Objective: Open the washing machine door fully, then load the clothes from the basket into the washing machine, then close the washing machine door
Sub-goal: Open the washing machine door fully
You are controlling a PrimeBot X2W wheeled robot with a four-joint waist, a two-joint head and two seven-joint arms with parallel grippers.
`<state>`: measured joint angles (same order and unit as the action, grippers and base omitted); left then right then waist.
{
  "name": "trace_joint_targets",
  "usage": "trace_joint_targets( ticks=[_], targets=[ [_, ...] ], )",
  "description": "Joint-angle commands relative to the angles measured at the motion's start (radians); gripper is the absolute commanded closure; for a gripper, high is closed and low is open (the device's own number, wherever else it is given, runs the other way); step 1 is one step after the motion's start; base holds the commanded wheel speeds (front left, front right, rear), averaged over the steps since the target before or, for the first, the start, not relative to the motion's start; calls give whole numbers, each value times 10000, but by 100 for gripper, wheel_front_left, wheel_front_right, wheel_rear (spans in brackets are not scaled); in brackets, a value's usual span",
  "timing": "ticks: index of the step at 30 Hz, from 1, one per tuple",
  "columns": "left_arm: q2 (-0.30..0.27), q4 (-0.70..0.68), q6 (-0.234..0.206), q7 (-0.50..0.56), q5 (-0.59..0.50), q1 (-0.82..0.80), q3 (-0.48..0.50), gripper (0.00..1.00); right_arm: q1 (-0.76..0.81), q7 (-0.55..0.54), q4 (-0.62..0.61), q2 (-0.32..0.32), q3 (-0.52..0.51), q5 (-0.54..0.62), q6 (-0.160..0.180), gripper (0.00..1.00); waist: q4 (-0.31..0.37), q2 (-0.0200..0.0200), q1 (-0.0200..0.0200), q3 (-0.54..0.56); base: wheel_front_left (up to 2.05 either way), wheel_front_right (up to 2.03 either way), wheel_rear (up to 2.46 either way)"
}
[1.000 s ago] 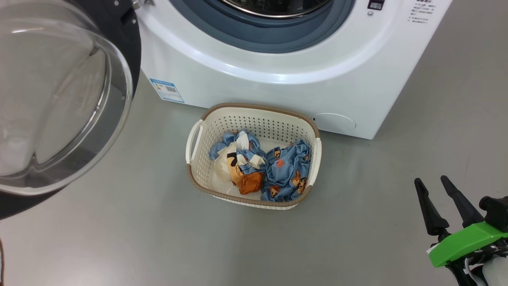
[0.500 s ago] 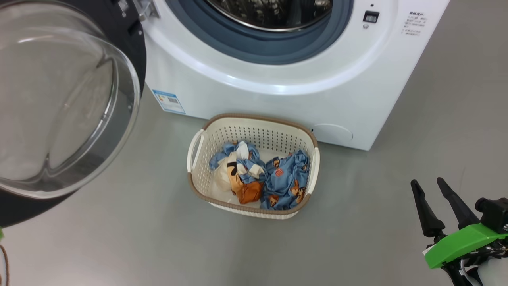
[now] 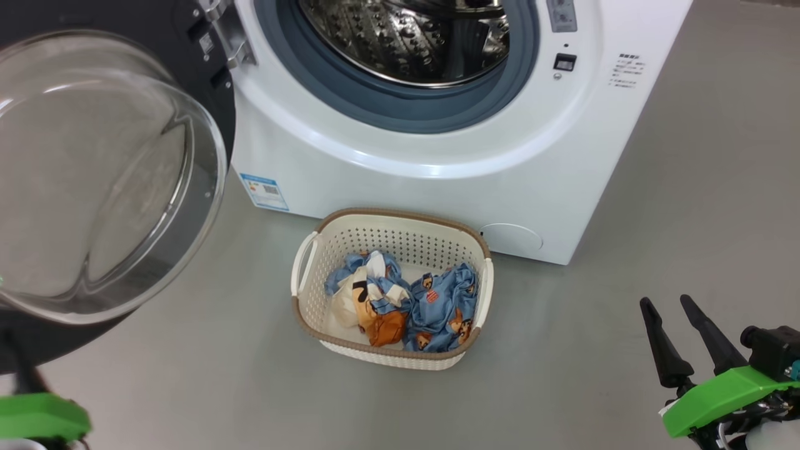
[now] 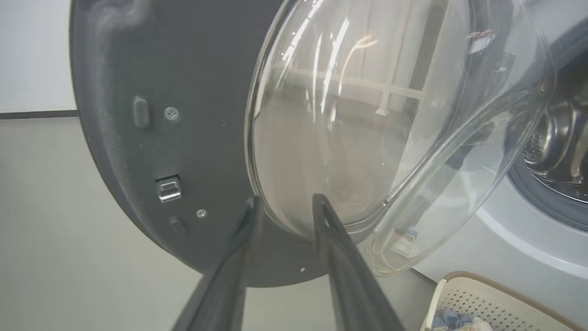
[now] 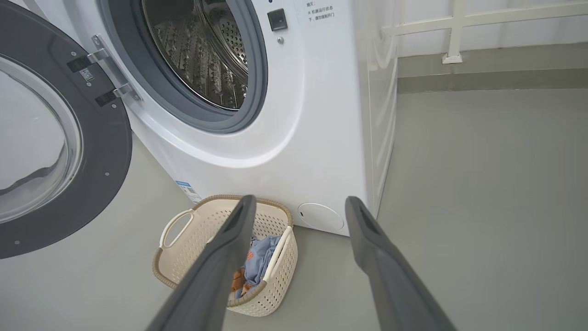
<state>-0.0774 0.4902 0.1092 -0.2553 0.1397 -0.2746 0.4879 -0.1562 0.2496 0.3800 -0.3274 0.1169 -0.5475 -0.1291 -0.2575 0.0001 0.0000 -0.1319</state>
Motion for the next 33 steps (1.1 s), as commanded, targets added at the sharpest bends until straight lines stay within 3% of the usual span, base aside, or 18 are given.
trace_joint_targets(
  ticks=[1,2,3,12,21,33],
  targets=[
    [-264,-467,75,-64,-107,161,62,22,162,122,-241,-109,202,-47,-16,0,131,-1,0,124,0,0,0],
    [-182,-611,106,-64,-138,302,-76,7,191,122,-244,-93,195,-48,-16,0,182,-1,0,167,0,0,0],
    [-105,-746,134,-64,-120,432,-219,0,211,122,-253,-83,202,-47,-16,0,245,-1,0,186,0,0,0],
    [164,-1728,210,-64,636,1270,-2050,0,266,122,-317,-19,130,-2,-16,0,975,-1,0,314,0,0,0],
    [-161,-2302,213,-65,1354,1774,-3795,0,302,122,-330,-5,48,-4,-16,0,1964,-1,0,450,0,0,0],
    [-549,-2463,214,-65,1906,1857,-4664,0,231,122,-361,63,-68,-17,-16,0,2814,-1,0,394,0,0,0]
  ],
)
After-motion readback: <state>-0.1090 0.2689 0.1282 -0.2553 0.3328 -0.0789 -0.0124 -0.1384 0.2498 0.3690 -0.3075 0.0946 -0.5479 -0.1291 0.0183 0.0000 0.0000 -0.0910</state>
